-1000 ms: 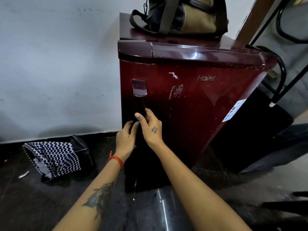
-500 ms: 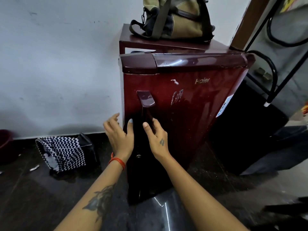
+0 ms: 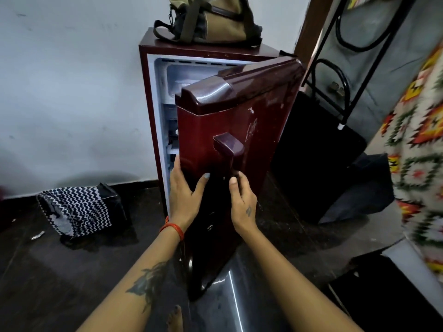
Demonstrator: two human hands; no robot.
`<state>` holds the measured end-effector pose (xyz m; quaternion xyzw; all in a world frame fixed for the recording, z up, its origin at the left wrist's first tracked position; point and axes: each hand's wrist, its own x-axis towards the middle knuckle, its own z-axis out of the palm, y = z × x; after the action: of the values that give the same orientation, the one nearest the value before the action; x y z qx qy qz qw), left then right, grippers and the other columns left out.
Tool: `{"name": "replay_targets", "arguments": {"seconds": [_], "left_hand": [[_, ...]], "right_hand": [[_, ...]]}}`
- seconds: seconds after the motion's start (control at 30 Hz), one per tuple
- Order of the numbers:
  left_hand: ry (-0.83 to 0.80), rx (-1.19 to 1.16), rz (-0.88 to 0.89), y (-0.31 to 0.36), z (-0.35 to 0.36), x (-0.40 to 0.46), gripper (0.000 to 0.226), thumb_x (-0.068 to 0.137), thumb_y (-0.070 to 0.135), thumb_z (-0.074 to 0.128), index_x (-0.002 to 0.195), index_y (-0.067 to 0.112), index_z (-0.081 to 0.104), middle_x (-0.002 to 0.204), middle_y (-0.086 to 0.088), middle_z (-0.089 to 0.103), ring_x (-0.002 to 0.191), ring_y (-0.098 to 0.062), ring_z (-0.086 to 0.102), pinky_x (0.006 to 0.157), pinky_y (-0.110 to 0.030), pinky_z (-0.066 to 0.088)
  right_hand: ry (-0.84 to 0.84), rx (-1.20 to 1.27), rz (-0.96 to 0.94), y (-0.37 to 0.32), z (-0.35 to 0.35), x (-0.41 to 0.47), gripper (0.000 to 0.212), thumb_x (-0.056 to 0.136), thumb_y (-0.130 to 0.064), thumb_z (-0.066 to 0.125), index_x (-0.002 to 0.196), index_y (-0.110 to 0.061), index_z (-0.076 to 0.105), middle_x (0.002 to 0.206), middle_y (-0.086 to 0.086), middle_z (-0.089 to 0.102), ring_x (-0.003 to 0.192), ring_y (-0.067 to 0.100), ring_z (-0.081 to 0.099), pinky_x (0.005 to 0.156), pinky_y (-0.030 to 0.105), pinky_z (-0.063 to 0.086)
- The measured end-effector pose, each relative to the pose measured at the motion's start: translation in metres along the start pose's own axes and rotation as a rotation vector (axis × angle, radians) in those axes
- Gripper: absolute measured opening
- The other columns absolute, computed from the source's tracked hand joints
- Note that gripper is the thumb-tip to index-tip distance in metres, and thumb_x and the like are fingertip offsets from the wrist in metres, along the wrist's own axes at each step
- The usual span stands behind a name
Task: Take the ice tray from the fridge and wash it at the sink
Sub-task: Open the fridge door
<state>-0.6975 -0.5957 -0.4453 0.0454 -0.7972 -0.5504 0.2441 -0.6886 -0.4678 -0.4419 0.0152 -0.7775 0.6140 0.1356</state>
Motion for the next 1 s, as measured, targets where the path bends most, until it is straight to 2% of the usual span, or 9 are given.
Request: {"name": "replay_targets", "arguments": {"seconds": [0.1, 0.27, 0.33, 0.47, 0.57, 0.67, 0.77, 0.87, 1.0], "left_hand": [[-0.022, -0.02, 0.021, 0.011, 0.009, -0.021, 0.085, 0.082, 0.041, 0.067, 0.148, 0.025, 0.016, 0.149, -0.003, 0.029, 0.132, -0.01, 0.032, 0.103, -0.025, 0.031], [-0.08, -0.004, 0.085, 0.024, 0.022, -0.05, 0.092, 0.075, 0.051, 0.071, 0.147, 0.03, 0.018, 0.136, 0.007, 0.034, 0.127, -0.015, 0.042, 0.105, -0.043, 0.042], [-0.121, 0.021, 0.107, 0.026, 0.026, -0.058, 0.094, 0.071, 0.059, 0.069, 0.146, 0.031, 0.019, 0.132, 0.006, 0.037, 0.123, -0.017, 0.046, 0.1, -0.044, 0.046], [-0.199, 0.025, 0.164, 0.031, 0.031, -0.069, 0.094, 0.068, 0.062, 0.066, 0.145, 0.027, 0.025, 0.125, 0.009, 0.04, 0.111, -0.016, 0.054, 0.091, -0.041, 0.052], [-0.277, 0.03, 0.209, 0.036, 0.036, -0.077, 0.082, 0.076, 0.041, 0.071, 0.145, 0.02, 0.03, 0.124, -0.003, 0.048, 0.105, -0.014, 0.055, 0.087, -0.038, 0.053], [-0.331, 0.061, 0.281, 0.04, 0.04, -0.083, 0.07, 0.082, 0.019, 0.07, 0.143, 0.019, 0.034, 0.122, -0.006, 0.053, 0.102, -0.011, 0.055, 0.087, -0.039, 0.053], [-0.354, 0.044, 0.332, 0.046, 0.041, -0.09, 0.055, 0.085, 0.02, 0.062, 0.137, 0.017, 0.044, 0.123, -0.006, 0.054, 0.104, -0.011, 0.055, 0.087, -0.036, 0.053], [-0.28, 0.073, 0.44, 0.051, 0.043, -0.094, 0.049, 0.086, 0.033, 0.055, 0.13, 0.011, 0.052, 0.124, -0.012, 0.05, 0.112, -0.021, 0.052, 0.09, -0.028, 0.046], [-0.235, 0.095, 0.437, 0.055, 0.05, -0.088, 0.052, 0.086, 0.018, 0.066, 0.134, 0.009, 0.048, 0.142, -0.016, 0.038, 0.132, -0.026, 0.037, 0.106, -0.03, 0.033]], "right_hand": [[0.109, -0.019, 0.002, 0.002, -0.021, -0.013, 0.035, 0.099, -0.033, 0.042, 0.129, -0.018, 0.053, 0.111, -0.017, 0.057, 0.099, -0.011, 0.052, 0.085, 0.006, 0.038], [0.354, -0.065, -0.02, 0.004, -0.049, -0.035, 0.04, 0.094, -0.042, 0.042, 0.126, -0.02, 0.054, 0.118, -0.006, 0.059, 0.113, 0.01, 0.054, 0.096, 0.028, 0.044], [0.477, -0.097, -0.118, 0.002, -0.057, -0.044, 0.043, 0.091, -0.044, 0.043, 0.125, -0.02, 0.053, 0.119, -0.009, 0.054, 0.113, 0.012, 0.052, 0.095, 0.035, 0.047], [0.629, -0.223, -0.414, -0.013, -0.067, -0.055, 0.036, 0.09, -0.029, 0.05, 0.121, -0.012, 0.054, 0.119, -0.005, 0.048, 0.108, 0.013, 0.048, 0.087, 0.039, 0.048], [0.607, -0.355, -0.594, -0.028, -0.069, -0.06, 0.035, 0.089, -0.019, 0.053, 0.122, -0.008, 0.057, 0.125, 0.006, 0.055, 0.118, 0.015, 0.047, 0.101, 0.033, 0.042], [0.526, -0.498, -0.647, -0.038, -0.069, -0.064, 0.041, 0.09, -0.015, 0.054, 0.129, -0.003, 0.053, 0.138, 0.012, 0.049, 0.134, 0.024, 0.037, 0.113, 0.031, 0.027], [0.45, -0.628, -0.578, -0.033, -0.077, -0.066, 0.054, 0.088, -0.011, 0.059, 0.139, -0.004, 0.043, 0.151, 0.01, 0.033, 0.144, 0.026, 0.02, 0.116, 0.029, 0.016], [0.431, -0.733, -0.491, -0.02, -0.09, -0.069, 0.067, 0.087, -0.012, 0.059, 0.146, -0.01, 0.029, 0.157, 0.004, 0.014, 0.147, 0.026, 0.008, 0.117, 0.036, 0.019], [0.407, -0.825, -0.357, -0.012, -0.107, -0.074, 0.08, 0.085, -0.02, 0.06, 0.151, -0.02, 0.013, 0.158, -0.003, -0.003, 0.147, 0.025, 0.001, 0.115, 0.05, 0.022]]}}
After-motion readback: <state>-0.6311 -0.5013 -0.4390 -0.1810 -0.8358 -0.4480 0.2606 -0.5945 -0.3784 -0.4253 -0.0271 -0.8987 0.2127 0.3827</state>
